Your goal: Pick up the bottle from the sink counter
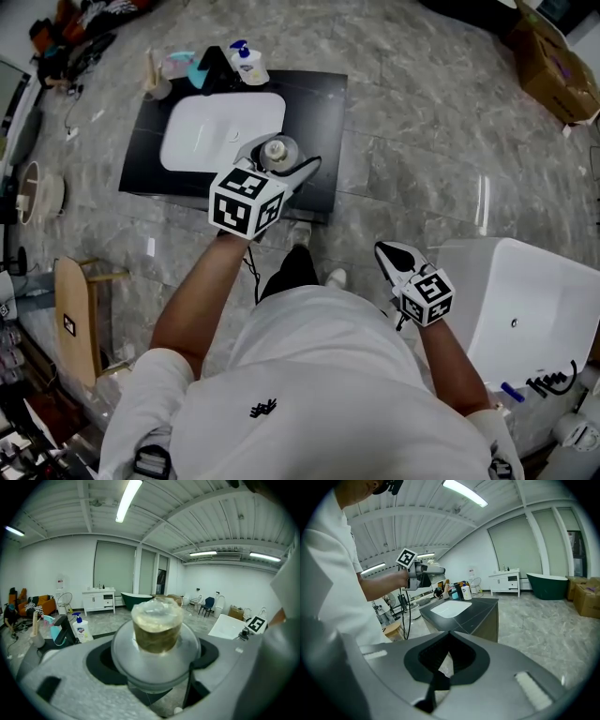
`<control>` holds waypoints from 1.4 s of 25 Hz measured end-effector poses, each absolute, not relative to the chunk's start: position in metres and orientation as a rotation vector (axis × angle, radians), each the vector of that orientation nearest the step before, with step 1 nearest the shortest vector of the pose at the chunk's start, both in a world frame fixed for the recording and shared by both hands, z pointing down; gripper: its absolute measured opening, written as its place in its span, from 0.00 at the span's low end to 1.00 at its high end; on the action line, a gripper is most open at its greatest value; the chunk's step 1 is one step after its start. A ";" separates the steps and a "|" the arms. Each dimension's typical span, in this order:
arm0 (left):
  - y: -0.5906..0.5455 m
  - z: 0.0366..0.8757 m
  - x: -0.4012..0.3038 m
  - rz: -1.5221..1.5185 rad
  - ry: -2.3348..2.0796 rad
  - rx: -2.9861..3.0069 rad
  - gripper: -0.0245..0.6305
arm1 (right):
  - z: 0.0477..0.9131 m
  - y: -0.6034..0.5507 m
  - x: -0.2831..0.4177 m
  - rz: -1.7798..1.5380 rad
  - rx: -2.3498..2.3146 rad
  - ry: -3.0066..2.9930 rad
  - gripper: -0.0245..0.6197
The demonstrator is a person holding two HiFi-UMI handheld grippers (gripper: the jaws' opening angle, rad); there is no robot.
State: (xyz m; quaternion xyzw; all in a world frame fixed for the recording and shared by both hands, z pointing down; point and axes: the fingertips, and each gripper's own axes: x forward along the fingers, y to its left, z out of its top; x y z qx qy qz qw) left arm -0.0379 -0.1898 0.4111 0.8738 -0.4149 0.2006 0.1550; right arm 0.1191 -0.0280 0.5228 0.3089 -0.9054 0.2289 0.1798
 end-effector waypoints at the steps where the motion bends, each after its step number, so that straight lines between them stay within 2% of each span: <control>1: -0.185 0.411 -0.037 0.575 -1.188 2.504 0.57 | 0.523 -0.024 0.119 0.646 0.871 -2.561 0.05; 35: -0.123 0.408 -0.017 0.598 -1.134 2.524 0.57 | 0.519 0.031 0.133 0.619 0.871 -2.569 0.05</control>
